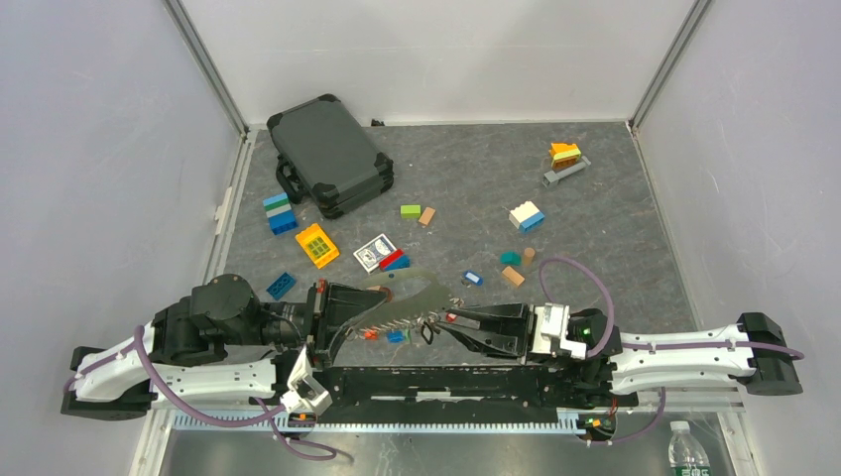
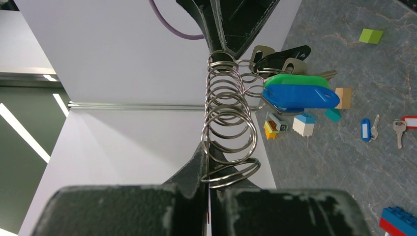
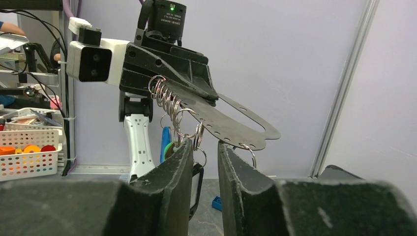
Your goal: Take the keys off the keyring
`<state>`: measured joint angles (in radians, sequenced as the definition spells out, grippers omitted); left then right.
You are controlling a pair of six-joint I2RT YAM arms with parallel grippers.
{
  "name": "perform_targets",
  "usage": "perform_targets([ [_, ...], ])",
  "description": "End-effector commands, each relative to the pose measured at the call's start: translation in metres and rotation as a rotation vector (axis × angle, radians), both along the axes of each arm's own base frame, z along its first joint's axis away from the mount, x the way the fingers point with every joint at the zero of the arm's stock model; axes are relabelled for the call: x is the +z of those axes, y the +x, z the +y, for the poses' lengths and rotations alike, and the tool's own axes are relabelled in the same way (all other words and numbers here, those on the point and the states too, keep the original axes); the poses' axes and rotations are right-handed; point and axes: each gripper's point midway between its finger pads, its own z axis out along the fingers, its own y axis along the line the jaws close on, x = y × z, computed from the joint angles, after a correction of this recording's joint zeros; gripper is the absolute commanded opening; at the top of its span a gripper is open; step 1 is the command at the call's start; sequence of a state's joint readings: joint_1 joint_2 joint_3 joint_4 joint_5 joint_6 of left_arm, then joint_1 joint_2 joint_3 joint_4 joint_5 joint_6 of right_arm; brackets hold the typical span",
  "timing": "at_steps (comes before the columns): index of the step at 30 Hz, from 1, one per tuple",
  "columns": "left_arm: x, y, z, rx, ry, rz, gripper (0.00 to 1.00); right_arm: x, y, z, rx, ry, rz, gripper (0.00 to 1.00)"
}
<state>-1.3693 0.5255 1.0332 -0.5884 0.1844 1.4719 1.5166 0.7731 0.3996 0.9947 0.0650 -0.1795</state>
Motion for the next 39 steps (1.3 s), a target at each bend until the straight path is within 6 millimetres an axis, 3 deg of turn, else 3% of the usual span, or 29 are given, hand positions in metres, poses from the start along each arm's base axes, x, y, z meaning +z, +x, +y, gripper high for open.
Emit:
perform_targets([
  [1,0.022,0.003,0.001,0.013,-0.063,-0.028,0.02,0.026,0.002,-0.010,-0.005,0.090,0.025,0.29],
  [11,0.022,0.002,-0.001,0.009,-0.060,-0.027,0.02,0.025,0.001,-0.003,-0.002,0.070,0.025,0.25],
  [23,0.020,0.009,0.003,0.049,-0.062,-0.020,0.02,0.025,0.007,-0.004,-0.042,0.041,0.016,0.01],
  [31,0.003,0.028,0.013,0.177,-0.088,0.077,0.02,0.012,0.041,-0.007,-0.211,-0.134,0.154,0.00],
  [35,-0.013,0.030,0.008,0.190,-0.094,0.151,0.03,0.013,0.062,-0.017,-0.330,-0.173,0.217,0.00],
  [39,-0.024,0.025,0.002,0.166,-0.102,0.255,0.22,0.012,0.074,-0.019,-0.426,-0.269,0.188,0.00],
])
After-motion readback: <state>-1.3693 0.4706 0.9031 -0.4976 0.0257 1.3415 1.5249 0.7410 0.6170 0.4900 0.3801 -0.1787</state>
